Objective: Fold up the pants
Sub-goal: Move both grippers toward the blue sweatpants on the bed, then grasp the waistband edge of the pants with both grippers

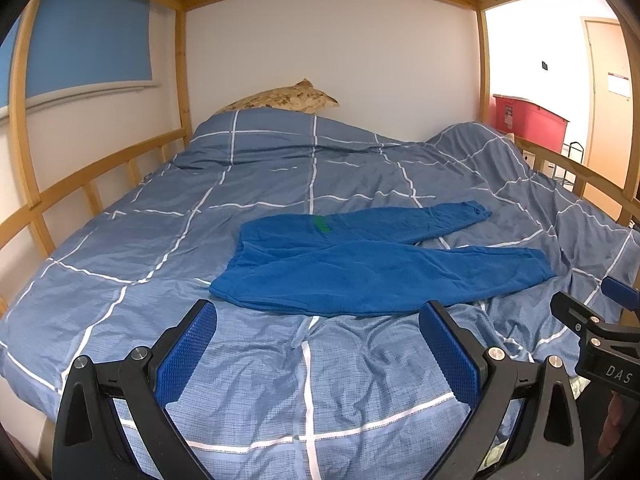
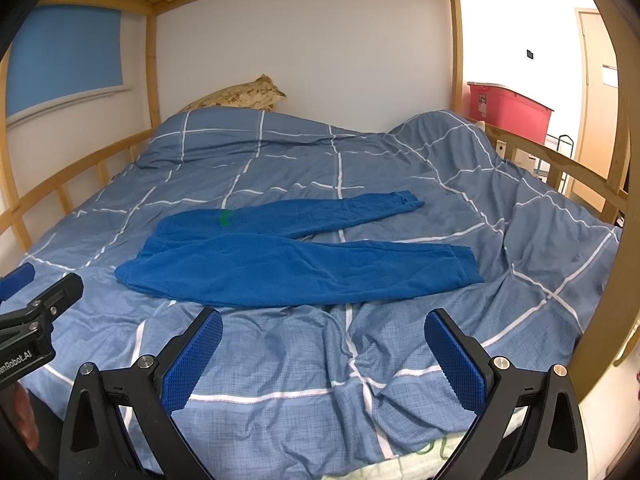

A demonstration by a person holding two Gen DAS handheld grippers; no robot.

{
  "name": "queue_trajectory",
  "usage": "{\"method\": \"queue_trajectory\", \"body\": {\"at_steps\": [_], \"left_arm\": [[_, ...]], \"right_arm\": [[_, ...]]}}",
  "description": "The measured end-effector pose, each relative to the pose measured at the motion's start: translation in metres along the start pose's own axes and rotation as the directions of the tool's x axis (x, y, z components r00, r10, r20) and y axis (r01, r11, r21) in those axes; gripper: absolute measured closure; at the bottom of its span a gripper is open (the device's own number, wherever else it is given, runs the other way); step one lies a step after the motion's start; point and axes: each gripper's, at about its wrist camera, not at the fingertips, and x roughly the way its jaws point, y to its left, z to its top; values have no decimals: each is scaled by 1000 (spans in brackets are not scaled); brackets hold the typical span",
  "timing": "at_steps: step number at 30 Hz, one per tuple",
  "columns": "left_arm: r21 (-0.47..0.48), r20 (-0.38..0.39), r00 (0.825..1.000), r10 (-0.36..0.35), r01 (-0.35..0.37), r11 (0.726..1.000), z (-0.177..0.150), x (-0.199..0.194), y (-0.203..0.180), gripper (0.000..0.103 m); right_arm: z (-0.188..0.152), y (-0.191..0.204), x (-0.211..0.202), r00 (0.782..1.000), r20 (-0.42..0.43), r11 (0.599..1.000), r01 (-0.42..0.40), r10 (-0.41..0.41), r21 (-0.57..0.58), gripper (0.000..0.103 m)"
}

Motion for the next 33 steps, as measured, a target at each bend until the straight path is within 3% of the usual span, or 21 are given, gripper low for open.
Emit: {"method": "queue_trajectory", "body": {"at_steps": [22, 33], "left_arm": [[-13, -13, 1000, 23, -23, 1000, -6, 11, 15, 0], [25, -10, 989, 146, -146, 989, -17, 45, 41, 1]], "right_arm": [[-4, 12, 9, 1000, -16, 1000, -5, 4, -20, 1], [-12, 47, 53, 999, -24, 999, -28, 27, -41, 1]]}}
